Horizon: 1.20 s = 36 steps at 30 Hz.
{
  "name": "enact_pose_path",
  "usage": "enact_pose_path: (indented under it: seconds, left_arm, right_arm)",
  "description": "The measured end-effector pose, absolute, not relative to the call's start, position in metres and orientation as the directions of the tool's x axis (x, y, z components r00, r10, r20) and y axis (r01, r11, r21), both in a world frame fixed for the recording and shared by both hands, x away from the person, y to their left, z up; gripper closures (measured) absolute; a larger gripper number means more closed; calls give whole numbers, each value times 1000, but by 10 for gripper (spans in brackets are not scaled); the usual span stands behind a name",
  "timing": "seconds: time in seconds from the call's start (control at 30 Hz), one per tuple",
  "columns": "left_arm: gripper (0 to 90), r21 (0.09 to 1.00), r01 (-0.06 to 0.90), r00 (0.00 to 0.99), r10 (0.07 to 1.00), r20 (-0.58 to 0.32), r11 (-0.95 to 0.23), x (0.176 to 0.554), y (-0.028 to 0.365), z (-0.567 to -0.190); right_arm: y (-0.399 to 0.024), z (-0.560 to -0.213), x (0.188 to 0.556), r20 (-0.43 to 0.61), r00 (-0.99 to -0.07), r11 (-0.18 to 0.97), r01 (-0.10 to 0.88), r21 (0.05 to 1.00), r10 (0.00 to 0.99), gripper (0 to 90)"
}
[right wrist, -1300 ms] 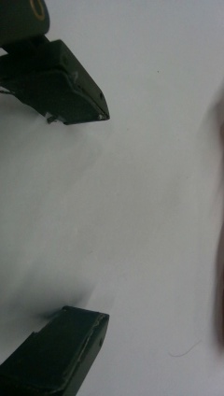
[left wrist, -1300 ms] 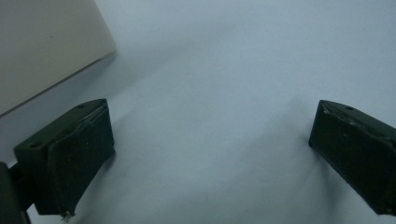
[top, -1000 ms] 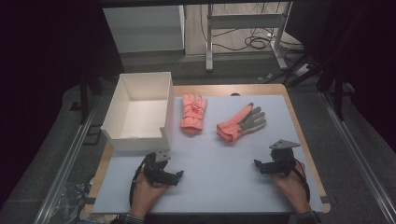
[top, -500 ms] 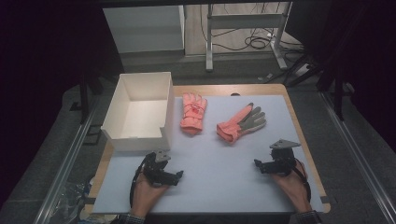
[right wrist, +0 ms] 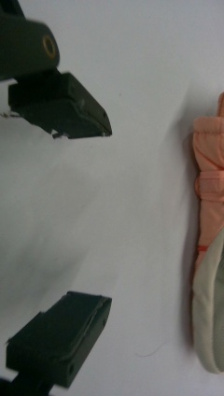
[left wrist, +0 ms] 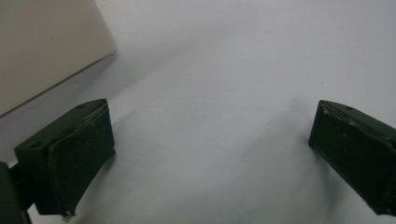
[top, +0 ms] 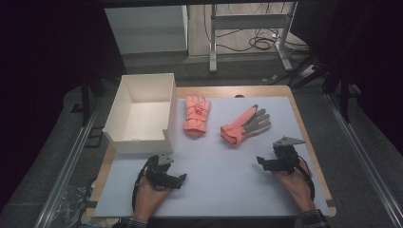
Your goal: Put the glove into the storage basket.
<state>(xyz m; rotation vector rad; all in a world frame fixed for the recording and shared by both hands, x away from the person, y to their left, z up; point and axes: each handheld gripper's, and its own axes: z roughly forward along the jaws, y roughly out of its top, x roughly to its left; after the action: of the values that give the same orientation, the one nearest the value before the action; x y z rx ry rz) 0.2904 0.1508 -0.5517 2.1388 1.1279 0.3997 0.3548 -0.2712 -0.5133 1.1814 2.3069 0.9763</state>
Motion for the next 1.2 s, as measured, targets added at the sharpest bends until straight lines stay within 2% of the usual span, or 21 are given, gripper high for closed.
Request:
enact_pose_path:
  seconds: [0.1,0.17,0.4,0.43,0.8,1.07,1.13,1.2]
  left_arm:
    - [0,689,607,578,815,-41,-395,290,151,-552]
    - [0,689,607,578,815,-41,-396,290,151,-552]
    - [0,689,607,578,815,-41,-396,290,151,-552]
    - [0,689,607,578,815,-41,-395,290,151,-552]
    - [0,690,607,578,815,-41,-395,290,151,-552]
    - [0,692,607,577,816,-43,-392,290,151,-552]
    - [0,689,607,579,814,-41,-397,290,151,-552]
    - [0,689,607,579,815,-41,-396,290,151,-552]
  right_arm:
    - [-267,-509,361,-6,-589,409,555,725,808,211]
    - [-265,-503,366,-15,-598,417,541,730,801,282]
    - [-259,-489,379,13,-606,396,535,747,795,396]
    - [-257,-486,383,15,-605,391,533,751,796,434]
    - [-246,-475,416,35,-583,361,548,754,812,585]
    - [-236,-472,437,20,-561,355,551,755,828,629]
    - [-232,-472,444,18,-553,353,556,753,833,621]
    - [-226,-475,452,9,-540,355,564,746,841,575]
